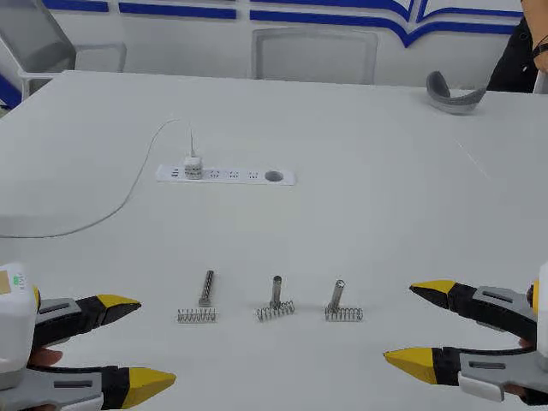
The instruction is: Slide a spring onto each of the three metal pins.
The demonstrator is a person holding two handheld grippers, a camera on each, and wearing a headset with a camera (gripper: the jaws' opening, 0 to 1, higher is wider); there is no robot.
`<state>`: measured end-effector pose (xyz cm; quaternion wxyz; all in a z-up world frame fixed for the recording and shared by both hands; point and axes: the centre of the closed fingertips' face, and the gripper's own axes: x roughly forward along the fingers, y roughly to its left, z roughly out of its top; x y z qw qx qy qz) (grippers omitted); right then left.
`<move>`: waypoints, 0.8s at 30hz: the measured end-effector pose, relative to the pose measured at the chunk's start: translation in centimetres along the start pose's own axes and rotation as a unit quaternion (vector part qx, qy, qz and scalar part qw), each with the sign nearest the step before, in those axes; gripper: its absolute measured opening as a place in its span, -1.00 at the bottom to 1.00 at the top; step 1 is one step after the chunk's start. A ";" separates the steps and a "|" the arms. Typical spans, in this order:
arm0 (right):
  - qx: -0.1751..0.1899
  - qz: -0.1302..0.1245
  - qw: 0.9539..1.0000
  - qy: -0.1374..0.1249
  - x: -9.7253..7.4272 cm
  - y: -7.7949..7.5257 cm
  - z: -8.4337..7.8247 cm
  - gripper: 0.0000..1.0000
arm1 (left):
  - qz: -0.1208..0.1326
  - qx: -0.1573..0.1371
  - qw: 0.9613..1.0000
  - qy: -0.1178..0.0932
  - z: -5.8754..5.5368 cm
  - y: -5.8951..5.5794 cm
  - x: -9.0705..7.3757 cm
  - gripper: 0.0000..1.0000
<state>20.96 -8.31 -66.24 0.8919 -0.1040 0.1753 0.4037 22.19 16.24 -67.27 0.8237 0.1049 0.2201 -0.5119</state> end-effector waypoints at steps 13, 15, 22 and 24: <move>0.001 -0.004 1.000 -0.002 -0.1 0.2 0.1 0.19 | -0.001 -0.002 1.000 0.001 -0.2 -0.1 0.0 0.24; 0.002 -0.005 1.000 -0.001 -0.1 0.2 0.1 0.18 | -0.001 -0.004 1.000 0.001 -0.3 0.0 0.0 0.23; 0.003 -0.007 1.000 -0.002 -0.1 0.3 0.2 0.17 | 0.001 -0.006 1.000 0.001 -0.4 0.1 0.1 0.22; 0.004 -0.007 1.000 -0.002 -0.1 0.3 0.2 0.17 | 0.001 -0.006 1.000 0.001 -0.4 0.1 0.1 0.21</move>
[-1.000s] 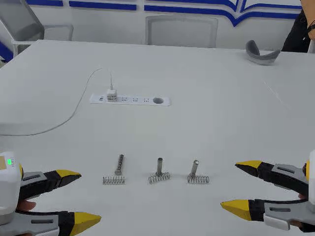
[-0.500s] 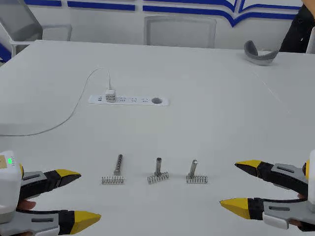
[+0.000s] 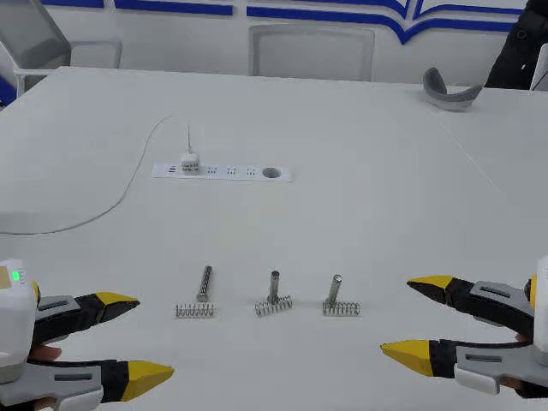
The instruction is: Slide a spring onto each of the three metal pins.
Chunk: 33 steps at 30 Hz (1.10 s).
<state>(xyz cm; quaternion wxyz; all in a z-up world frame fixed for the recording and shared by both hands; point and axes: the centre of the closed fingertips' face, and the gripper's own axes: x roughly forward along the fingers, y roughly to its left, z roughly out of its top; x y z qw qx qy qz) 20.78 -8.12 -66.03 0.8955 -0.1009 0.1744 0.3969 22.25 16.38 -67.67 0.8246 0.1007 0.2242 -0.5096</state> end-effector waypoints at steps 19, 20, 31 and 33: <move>-0.001 0.000 1.000 0.000 0.0 0.1 0.1 0.17 | 0.002 -0.002 1.000 0.000 0.0 0.3 -0.1 0.19; -0.001 0.000 1.000 0.001 0.0 0.1 0.1 0.17 | 0.003 -0.001 1.000 0.000 0.1 0.4 -0.1 0.18; -0.001 0.003 1.000 -0.002 0.3 0.2 0.3 0.16 | 0.008 0.008 1.000 0.000 1.4 1.7 0.9 0.13; 0.000 0.003 1.000 -0.003 0.3 0.3 0.3 0.16 | 0.011 0.009 1.000 0.002 1.7 2.2 1.3 0.10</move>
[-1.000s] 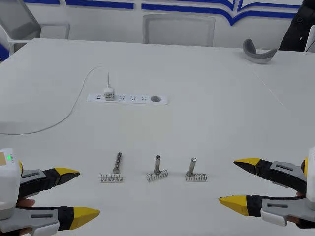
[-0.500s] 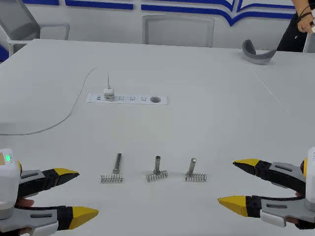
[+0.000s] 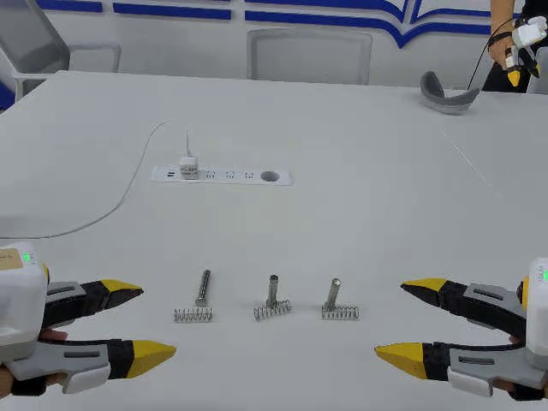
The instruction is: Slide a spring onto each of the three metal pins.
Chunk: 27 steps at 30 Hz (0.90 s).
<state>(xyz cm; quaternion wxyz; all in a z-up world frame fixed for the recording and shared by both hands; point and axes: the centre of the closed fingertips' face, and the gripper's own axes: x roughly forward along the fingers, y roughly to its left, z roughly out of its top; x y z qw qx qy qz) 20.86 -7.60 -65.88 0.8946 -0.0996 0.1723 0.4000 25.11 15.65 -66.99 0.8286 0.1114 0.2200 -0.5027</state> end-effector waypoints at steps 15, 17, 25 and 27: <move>0.006 -0.005 1.000 -0.002 0.0 0.2 -0.3 0.15 | 0.014 0.012 1.000 0.021 1.8 2.8 4.6 0.00; 0.007 -0.005 1.000 -0.002 0.0 0.2 -0.3 0.15 | 0.017 0.009 0.999 0.027 1.8 3.1 5.3 -0.02; 0.010 -0.005 1.000 -0.002 0.2 0.4 -0.3 0.15 | 0.037 -0.008 0.998 0.048 1.3 4.5 7.5 -0.07; 0.010 -0.005 1.000 -0.001 0.3 0.4 -0.4 0.15 | 0.045 -0.020 0.997 0.054 1.1 5.0 8.2 -0.07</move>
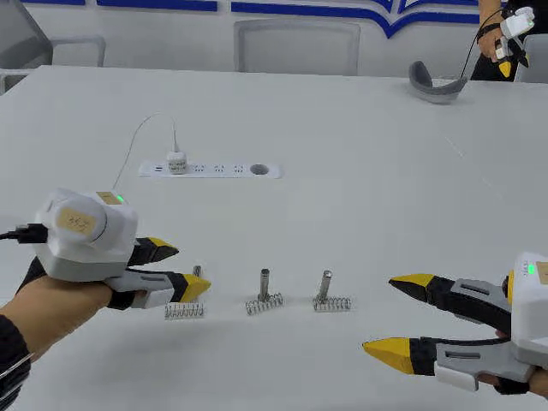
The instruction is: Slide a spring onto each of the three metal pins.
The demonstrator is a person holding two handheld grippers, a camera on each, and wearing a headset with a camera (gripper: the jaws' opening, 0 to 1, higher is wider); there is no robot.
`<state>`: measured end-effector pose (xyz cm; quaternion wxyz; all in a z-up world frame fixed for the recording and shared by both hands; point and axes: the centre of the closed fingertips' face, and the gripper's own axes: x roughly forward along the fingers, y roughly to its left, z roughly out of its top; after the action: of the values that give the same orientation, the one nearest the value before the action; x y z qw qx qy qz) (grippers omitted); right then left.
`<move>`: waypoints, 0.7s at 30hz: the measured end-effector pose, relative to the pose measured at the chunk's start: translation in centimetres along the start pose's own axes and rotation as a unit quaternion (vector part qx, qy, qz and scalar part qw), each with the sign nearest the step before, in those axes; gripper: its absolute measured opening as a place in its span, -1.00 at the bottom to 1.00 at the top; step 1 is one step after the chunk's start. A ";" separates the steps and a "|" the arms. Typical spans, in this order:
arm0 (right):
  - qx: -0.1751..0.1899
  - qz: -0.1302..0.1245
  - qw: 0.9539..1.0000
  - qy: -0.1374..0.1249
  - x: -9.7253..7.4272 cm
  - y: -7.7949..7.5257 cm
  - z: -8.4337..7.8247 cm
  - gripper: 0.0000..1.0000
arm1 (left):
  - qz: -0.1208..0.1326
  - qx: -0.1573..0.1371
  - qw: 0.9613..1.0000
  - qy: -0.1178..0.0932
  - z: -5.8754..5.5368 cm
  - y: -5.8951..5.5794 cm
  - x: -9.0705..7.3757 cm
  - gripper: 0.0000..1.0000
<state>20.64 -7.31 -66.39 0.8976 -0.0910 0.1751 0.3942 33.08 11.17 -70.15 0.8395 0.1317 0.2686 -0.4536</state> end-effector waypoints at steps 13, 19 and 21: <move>0.006 0.001 1.000 -0.001 0.1 0.2 -0.3 0.15 | 0.035 -0.029 0.998 0.045 -1.6 1.7 2.9 -0.12; 0.011 0.002 1.000 0.001 0.2 0.3 -0.5 0.13 | 0.046 -0.038 0.996 0.068 -2.2 2.2 3.9 -0.16; 0.012 0.001 1.000 0.000 0.2 0.3 -0.5 0.12 | 0.051 -0.042 0.995 0.075 -2.4 2.4 4.1 -0.20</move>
<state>20.38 -7.13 -66.95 0.8983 -0.0796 0.1800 0.3928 36.08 10.77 -74.49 0.8437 0.1437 0.3429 -0.3873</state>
